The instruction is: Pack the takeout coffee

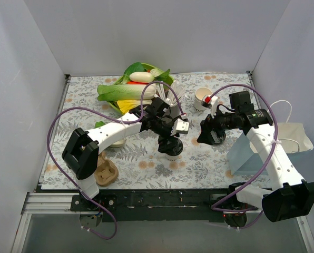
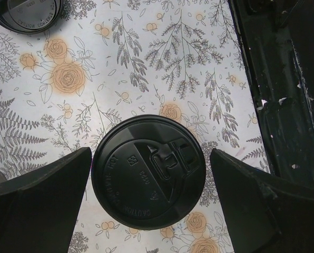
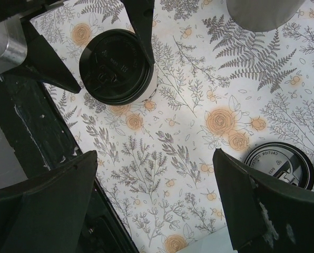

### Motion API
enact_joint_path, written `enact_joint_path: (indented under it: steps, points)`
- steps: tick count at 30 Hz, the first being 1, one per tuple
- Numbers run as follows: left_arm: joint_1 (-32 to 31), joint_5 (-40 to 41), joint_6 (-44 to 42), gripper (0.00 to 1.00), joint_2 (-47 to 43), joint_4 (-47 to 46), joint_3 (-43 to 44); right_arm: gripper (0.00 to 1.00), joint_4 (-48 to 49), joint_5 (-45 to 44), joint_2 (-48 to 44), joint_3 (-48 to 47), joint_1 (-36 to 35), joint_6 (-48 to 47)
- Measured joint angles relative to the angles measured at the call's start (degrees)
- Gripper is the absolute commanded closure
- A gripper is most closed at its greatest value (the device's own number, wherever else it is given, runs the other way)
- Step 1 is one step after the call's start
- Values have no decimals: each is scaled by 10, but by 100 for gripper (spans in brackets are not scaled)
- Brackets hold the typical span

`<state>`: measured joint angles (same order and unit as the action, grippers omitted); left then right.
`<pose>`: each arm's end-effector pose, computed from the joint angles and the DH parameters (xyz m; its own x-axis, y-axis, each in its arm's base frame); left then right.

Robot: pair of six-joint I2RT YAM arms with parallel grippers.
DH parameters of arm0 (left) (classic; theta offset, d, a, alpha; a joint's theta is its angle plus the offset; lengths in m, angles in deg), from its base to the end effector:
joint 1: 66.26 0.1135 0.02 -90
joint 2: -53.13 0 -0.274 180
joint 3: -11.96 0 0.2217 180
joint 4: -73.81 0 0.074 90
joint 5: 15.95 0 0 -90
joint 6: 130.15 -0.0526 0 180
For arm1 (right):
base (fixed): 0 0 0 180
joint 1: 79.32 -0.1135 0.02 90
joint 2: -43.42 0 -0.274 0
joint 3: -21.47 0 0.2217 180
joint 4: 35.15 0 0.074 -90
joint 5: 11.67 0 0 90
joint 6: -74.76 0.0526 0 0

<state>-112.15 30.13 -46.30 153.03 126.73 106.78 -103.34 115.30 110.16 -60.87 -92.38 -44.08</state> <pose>0.2155 -0.2747 0.2689 -0.5041 0.6308 -0.5899 0.8318 0.1708 -0.5281 0.1836 0.0751 0.3327 -0.4190 -0.4928 -0.7626 -0.8431 0.5229 0.1254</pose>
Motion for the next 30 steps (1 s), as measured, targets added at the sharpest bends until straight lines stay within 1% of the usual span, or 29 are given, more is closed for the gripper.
enact_joint_path:
  steps: [9, 17, 21, 24, 27, 30]
  points:
    - [0, 4, 16, 5, 5, 3, 0, 2, 1, 5, 1, 0, 2, 1]
    - [0, 6, 22, 12, 6, -1, 0, 2, 3, 5, 1, 1, 3, 2]
    - [0, 19, 37, 13, 4, -7, 0, 2, 4, 5, 1, 1, 3, 2]
    - [4, 40, 52, 18, -7, -8, -3, 2, 4, 5, 1, 1, 5, 2]
    - [16, 61, 65, 20, -31, -2, -10, 2, 5, 5, 1, 1, 7, 2]
    - [39, 78, 77, 19, -58, 2, -16, 2, 9, 5, 1, 1, 7, 2]
